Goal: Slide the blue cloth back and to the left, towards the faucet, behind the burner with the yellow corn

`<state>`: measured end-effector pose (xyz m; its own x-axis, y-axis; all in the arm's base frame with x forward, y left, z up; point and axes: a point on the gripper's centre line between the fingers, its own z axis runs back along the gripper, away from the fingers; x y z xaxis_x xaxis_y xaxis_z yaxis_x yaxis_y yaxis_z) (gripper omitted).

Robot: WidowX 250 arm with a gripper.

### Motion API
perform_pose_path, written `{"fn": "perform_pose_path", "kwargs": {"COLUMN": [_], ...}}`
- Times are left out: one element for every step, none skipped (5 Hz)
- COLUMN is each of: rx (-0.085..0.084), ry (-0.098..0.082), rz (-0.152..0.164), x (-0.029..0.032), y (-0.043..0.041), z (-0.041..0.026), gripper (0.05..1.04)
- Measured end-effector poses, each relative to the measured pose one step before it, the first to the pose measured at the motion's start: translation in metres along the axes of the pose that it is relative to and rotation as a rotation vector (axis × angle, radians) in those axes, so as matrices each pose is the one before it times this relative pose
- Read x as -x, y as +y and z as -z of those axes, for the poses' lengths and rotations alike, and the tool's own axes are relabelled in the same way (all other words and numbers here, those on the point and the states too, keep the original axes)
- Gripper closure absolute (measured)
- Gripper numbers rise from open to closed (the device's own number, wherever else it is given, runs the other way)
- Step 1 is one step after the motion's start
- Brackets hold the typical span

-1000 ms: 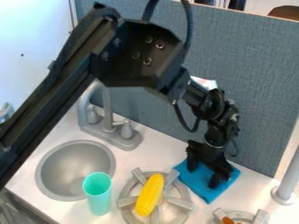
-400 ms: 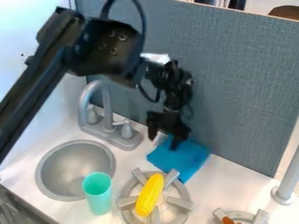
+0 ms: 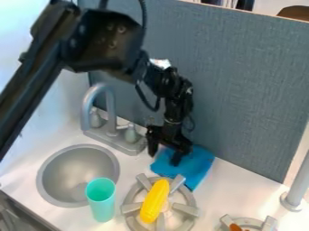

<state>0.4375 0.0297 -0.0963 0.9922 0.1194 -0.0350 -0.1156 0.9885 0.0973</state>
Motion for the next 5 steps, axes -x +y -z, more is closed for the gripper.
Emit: {"fn": "perform_pose_path", "kwargs": {"rx": [0.0110, 0.0368, 0.0297, 0.0028, 0.0019], "ry": [-0.0233, -0.0009, 0.0253, 0.0464, 0.0202], "rz": [-0.0134, 0.0034, -0.0028, 0.0058, -0.0009], "x": [0.00773, 0.00960, 0.00522, 0.01136, 0.00791], "y": [0.00076, -0.00207, 0.00142, -0.00018, -0.00103], "z": [-0.01576, -0.02522, -0.01644, 0.00512, -0.01762], "gripper": [0.082, 0.082, 0.083, 0.082, 0.082]}}
